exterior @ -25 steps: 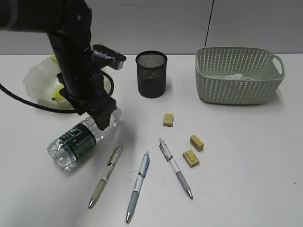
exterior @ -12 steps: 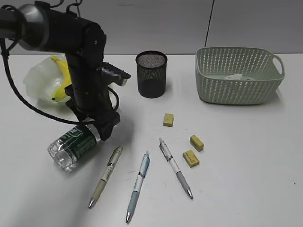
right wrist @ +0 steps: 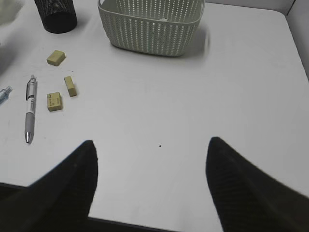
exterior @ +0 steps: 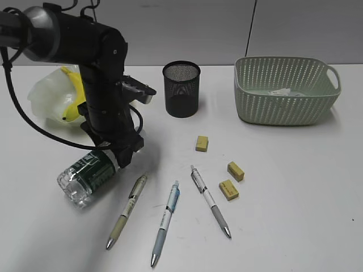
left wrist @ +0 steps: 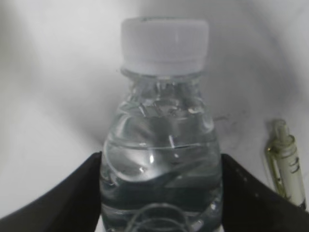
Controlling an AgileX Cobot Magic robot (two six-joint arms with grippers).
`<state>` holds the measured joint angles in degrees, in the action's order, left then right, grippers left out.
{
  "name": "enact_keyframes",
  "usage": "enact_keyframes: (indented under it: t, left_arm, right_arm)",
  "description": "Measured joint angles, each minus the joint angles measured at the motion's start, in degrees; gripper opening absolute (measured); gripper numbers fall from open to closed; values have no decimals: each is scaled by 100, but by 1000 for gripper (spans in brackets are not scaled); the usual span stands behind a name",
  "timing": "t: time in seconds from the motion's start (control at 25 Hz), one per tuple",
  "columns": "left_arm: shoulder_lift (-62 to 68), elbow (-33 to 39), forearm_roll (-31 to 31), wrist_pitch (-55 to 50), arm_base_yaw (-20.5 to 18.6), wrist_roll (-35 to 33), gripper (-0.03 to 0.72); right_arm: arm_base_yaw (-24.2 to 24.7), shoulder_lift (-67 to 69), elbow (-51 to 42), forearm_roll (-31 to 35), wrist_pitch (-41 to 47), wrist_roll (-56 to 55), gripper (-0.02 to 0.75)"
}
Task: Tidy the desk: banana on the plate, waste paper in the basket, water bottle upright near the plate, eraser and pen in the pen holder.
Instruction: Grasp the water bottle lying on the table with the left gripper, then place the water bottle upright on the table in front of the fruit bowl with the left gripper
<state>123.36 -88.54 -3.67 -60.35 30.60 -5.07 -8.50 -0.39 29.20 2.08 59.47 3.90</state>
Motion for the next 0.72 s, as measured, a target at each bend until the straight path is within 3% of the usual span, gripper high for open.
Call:
enact_keyframes:
  t: [0.4, 0.72]
  left_arm:
    - [-891, 5, 449, -122, 2, 68, 498]
    - [-2084, 5, 439, -384, 2, 387, 497]
  right_arm:
    - [0, 0, 0, 0, 0, 0, 551]
    - [0, 0, 0, 0, 0, 0, 551]
